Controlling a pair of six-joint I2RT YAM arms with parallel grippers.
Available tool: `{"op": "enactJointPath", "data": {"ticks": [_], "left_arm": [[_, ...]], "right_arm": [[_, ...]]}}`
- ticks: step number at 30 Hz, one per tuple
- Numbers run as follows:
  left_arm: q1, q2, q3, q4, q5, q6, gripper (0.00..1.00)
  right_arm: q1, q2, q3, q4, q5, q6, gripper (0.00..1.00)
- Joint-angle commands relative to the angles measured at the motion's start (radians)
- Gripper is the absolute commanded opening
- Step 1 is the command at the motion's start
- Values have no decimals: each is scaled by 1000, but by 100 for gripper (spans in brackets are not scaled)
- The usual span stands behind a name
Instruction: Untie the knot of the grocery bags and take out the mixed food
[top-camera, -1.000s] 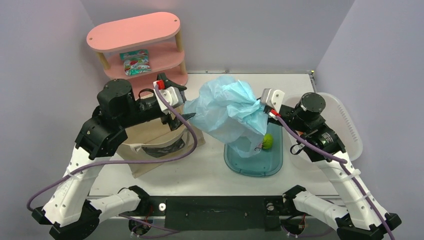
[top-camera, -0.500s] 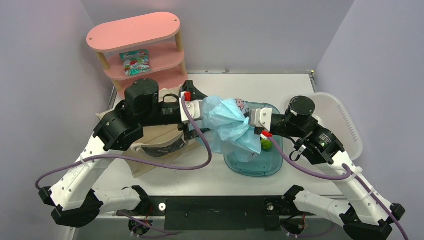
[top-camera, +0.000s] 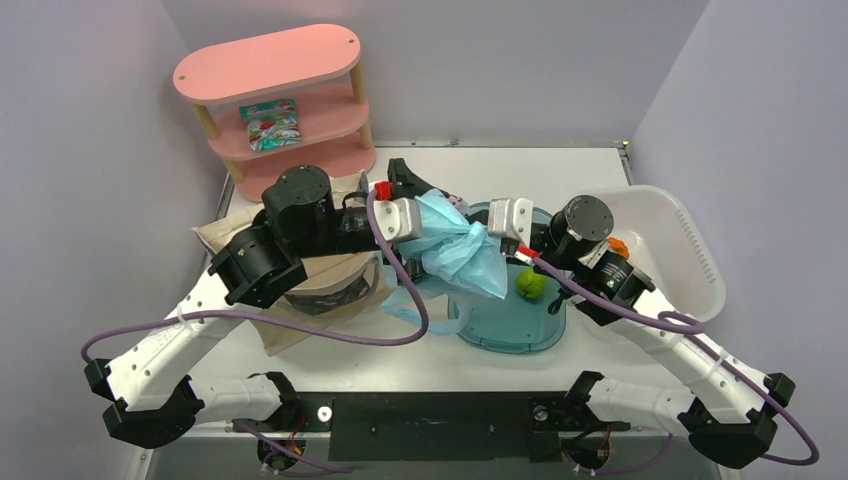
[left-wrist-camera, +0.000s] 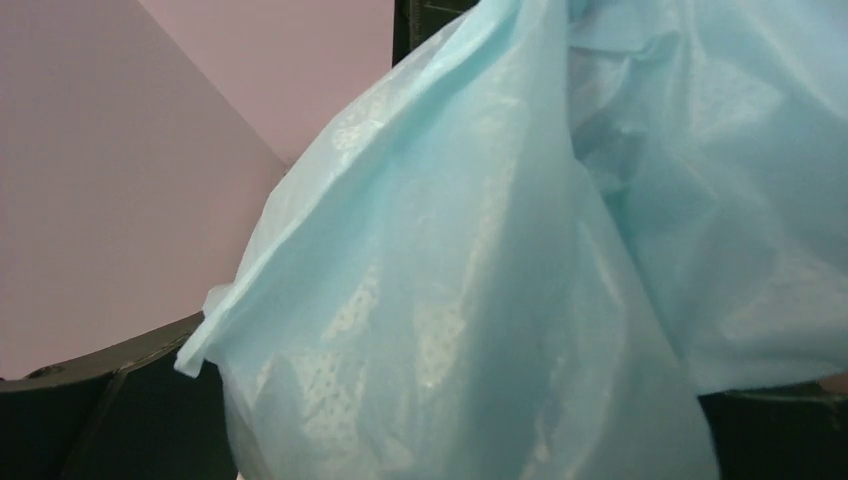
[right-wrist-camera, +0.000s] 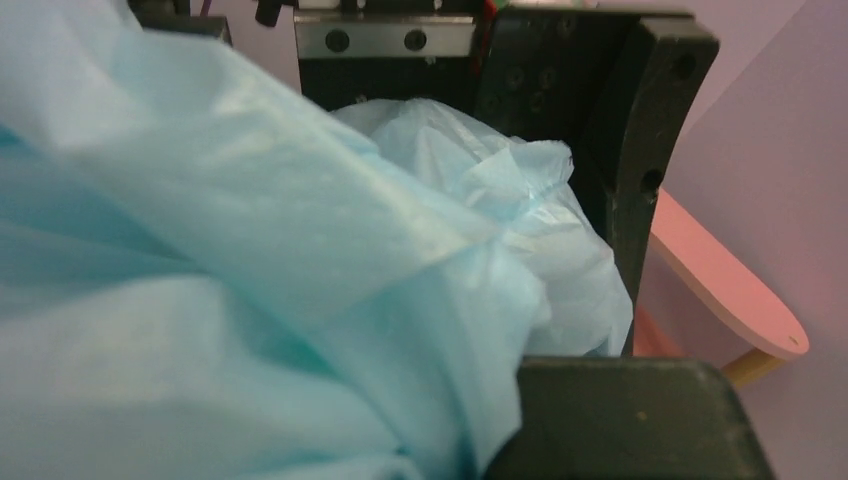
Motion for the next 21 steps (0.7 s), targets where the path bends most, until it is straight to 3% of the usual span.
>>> {"op": "enactJointPath", "data": {"ticks": [1,5,7,9,10,11,13,15,19,21], "left_arm": [[-8,1,3,159,-13,-153,97],[3,-2,-11,207,3,-279,96],[25,-7,-18,211,47,-324,90],[58,-25,-30,210,79,-349,77],[93,-30,-34,215,104,-369,63],[115,-42,-41,218,121,-380,53],[175,-55,-45,225,170,-404,20],[210,-69,-42,207,193,-390,4],[242,-92,-12,118,152,-306,0],[285,-91,23,80,140,-308,0]], "right_arm": [[83,24,-9,329,53,136,0],[123,38,-13,470,121,179,0],[128,33,-21,495,159,183,0],[128,19,-22,466,193,165,0],[127,3,-23,450,204,148,2],[126,-5,-25,418,221,140,7],[119,-32,-41,375,251,123,19],[107,-58,-54,334,274,114,32],[48,-97,-58,244,293,106,57],[-19,-114,-62,204,297,120,64]]}}
